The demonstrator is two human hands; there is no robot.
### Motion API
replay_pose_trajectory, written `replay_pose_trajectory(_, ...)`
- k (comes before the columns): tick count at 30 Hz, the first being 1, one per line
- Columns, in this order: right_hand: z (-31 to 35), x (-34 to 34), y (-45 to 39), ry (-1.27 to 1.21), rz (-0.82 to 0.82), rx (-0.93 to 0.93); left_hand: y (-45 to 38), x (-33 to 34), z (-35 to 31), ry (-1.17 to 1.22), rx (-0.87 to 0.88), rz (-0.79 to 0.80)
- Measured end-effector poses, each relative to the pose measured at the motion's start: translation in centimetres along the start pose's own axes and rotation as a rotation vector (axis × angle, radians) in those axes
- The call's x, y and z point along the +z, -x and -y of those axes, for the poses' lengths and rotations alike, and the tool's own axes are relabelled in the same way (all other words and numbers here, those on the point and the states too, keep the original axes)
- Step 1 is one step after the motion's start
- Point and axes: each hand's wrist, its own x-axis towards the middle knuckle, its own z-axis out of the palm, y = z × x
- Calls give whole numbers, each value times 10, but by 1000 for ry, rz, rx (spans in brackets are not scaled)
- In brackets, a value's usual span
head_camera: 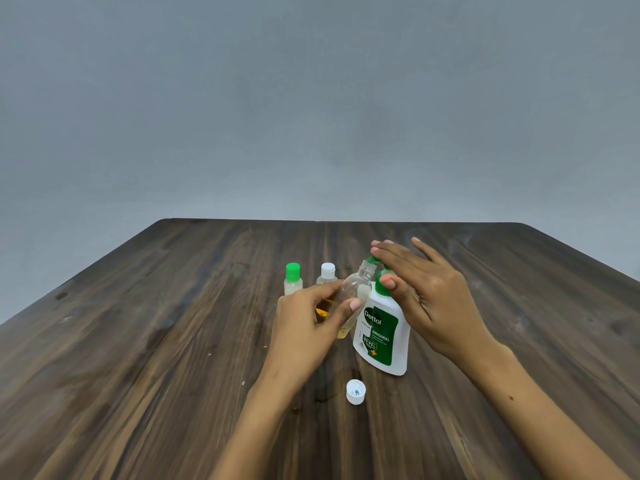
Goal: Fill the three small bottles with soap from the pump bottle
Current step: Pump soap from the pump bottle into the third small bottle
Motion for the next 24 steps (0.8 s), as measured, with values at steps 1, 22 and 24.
replay_pose_trajectory(1,1,1,1,-15,-6,9,0,-1,-1,2,-2,1)
replay_pose_trajectory(22,4,0,0,2,12,21,-1,-2,-5,-24,-1,16)
replay_pose_trajectory(24,5,2,1,-24,-9,45,-2,-3,-4,-36,-5,22)
